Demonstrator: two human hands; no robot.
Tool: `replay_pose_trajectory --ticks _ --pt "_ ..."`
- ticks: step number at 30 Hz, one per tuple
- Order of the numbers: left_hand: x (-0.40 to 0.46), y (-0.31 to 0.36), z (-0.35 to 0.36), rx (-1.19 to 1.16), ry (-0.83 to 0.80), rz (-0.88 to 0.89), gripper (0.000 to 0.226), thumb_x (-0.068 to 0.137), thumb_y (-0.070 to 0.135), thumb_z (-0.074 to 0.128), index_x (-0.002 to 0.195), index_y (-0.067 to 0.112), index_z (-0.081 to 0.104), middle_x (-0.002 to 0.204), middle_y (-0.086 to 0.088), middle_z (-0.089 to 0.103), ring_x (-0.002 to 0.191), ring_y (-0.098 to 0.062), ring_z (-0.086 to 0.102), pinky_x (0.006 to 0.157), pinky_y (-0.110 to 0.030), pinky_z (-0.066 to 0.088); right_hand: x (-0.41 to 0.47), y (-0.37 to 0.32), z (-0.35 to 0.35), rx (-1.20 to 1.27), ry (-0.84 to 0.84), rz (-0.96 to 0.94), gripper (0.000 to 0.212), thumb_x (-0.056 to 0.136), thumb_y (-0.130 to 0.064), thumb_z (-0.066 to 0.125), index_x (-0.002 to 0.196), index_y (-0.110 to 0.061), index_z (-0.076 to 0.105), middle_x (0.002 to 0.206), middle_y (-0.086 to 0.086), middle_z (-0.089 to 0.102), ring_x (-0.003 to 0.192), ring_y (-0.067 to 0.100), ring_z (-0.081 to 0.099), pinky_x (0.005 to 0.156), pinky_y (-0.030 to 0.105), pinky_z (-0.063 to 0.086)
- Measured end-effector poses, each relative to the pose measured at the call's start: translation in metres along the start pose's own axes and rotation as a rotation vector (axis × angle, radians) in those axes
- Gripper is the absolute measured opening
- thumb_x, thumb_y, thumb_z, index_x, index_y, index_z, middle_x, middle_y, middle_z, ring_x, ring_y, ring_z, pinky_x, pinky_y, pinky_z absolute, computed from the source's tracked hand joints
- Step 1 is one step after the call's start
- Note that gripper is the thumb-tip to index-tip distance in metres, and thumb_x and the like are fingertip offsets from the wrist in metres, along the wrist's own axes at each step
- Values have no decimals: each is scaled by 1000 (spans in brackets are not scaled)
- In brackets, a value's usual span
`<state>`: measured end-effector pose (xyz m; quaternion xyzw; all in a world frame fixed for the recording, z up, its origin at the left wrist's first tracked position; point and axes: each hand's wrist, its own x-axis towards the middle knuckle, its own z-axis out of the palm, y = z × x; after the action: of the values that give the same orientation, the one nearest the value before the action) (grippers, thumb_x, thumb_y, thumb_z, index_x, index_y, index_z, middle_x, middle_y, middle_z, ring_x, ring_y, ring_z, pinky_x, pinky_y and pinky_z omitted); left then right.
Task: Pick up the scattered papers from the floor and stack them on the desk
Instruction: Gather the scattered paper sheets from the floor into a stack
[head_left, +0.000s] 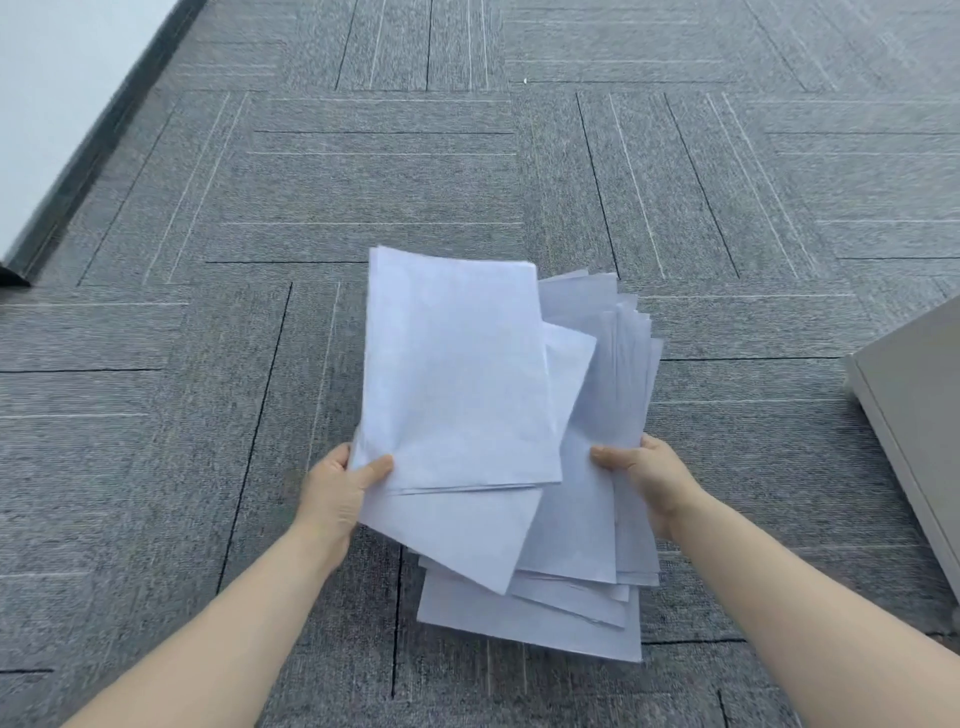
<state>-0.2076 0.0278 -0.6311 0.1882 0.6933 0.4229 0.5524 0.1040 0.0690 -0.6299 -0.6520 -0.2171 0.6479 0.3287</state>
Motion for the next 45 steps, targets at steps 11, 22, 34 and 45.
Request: replay_pose_trajectory --ticks 11,22,34,45 --pt "-17 -16 34 262 -91 -7 18 84 6 70 99 14 64 94 -1 71 80 -18 68 56 -21 51 5 6 2 -189 -30 -25 35 80 -39 76 105 -16 67 107 -3 72 99 13 66 90 31 50" --pt "-8 -19 39 870 -18 203 38 86 41 65 119 23 60 115 -1 53 106 -21 55 90 -38 47 10 15 5 -83 16 -74 24 81 10 68 101 -1 68 89 13 75 72 26 71 76 40 59" --pt "12 21 44 -22 -267 78 94 38 40 94 121 12 60 112 -9 73 106 -27 69 94 -43 51 -4 -18 10 20 -365 -204 37 63 3 78 99 -4 72 93 13 76 80 25 73 73 34 60" --pt "11 12 48 -30 -141 106 29 75 -5 73 101 6 70 101 -16 74 97 -35 69 94 -56 51 -3 -22 32 -213 -151 -316 10 92 -9 64 95 -13 73 86 -2 78 83 16 74 74 29 59"
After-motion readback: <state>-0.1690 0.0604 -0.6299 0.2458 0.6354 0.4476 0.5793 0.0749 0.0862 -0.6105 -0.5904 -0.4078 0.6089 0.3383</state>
